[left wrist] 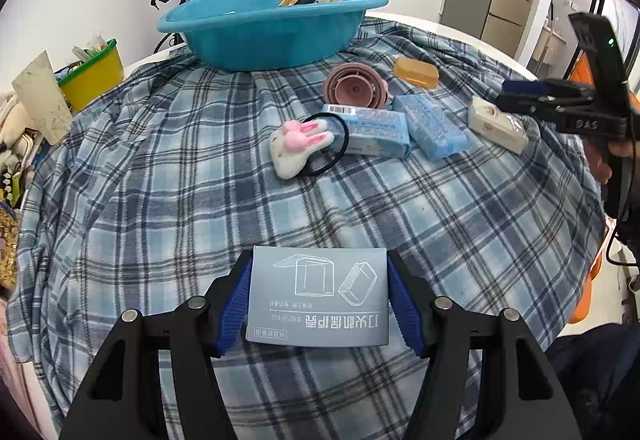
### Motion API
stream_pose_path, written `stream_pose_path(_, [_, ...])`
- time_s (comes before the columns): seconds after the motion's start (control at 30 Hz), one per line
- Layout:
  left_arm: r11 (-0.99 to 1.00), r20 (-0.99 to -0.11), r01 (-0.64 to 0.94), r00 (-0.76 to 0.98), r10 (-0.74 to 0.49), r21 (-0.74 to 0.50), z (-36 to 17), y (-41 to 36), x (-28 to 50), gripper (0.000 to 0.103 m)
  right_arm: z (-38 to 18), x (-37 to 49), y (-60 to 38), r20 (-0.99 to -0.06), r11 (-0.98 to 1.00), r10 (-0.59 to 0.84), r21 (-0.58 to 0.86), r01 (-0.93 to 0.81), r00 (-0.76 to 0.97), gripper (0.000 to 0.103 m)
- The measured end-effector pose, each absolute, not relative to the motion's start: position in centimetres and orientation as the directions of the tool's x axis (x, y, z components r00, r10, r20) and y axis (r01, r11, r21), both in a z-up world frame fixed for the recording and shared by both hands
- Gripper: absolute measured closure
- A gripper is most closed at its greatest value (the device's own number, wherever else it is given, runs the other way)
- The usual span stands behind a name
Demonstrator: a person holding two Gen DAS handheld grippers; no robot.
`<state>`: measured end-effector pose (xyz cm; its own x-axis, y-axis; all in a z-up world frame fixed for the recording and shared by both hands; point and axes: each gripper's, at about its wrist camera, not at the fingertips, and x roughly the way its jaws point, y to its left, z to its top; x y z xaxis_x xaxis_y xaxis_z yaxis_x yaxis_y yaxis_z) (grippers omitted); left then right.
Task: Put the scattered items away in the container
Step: 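Lift the white tissue pack with the right tool while the left tool lifts the grey-blue box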
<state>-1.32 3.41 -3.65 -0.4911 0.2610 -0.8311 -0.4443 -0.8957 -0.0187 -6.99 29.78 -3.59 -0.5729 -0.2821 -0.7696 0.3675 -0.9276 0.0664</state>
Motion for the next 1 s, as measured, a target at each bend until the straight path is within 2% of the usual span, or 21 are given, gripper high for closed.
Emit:
stream_pose_path(0.47, [-0.886, -0.832, -0.462, -0.474, 0.287, -0.043, -4.1, 4.7, -2.0, 0.037, -5.7, -7.2, 30.8, -0.817, -0.928, -0.239, 0.033, 0.371, -0.525, 0.049])
stream_pose_path(0.53, [-0.885, -0.834, -0.464, -0.471, 0.288, -0.043, -4.2, 4.8, -1.9, 0.037, -5.8, -7.2, 30.6, -0.821, -0.925, -0.228, 0.015, 0.379, -0.523, 0.047])
stream_pose_path(0.6, [-0.883, -0.834, -0.467, -0.468, 0.291, -0.045, -4.2, 4.9, -1.8, 0.037, -5.9, -7.2, 30.5, -0.824, -0.925, -0.212, -0.005, 0.38, -0.526, 0.035])
stream_pose_path(0.63, [-0.882, -0.835, -0.469, -0.467, 0.292, -0.046, -4.2, 4.9, -1.8, 0.037, -5.9, -7.3, 30.6, -0.825, -0.926, -0.208, -0.007, 0.377, -0.526, 0.033])
stream_pose_path(0.73, [-0.882, -0.836, -0.469, -0.465, 0.292, -0.046, -4.3, 4.9, -1.8, 0.037, -6.1, -7.4, 30.8, -0.828, -0.929, -0.218, 0.013, 0.371, -0.517, 0.033])
stream_pose_path(0.8, [-0.883, -0.836, -0.468, -0.465, 0.292, -0.048, -4.3, 4.9, -1.8, 0.037, -6.1, -7.3, 30.8, -0.825, -0.929, -0.217, 0.01, 0.371, -0.521, 0.048])
stream_pose_path(1.0, [-0.88, -0.837, -0.472, -0.462, 0.294, -0.049, -4.3, 5.0, -1.8, 0.037, -5.2, -6.3, 29.9, -0.814, -0.922, -0.234, 0.012, 0.388, -0.532, 0.053])
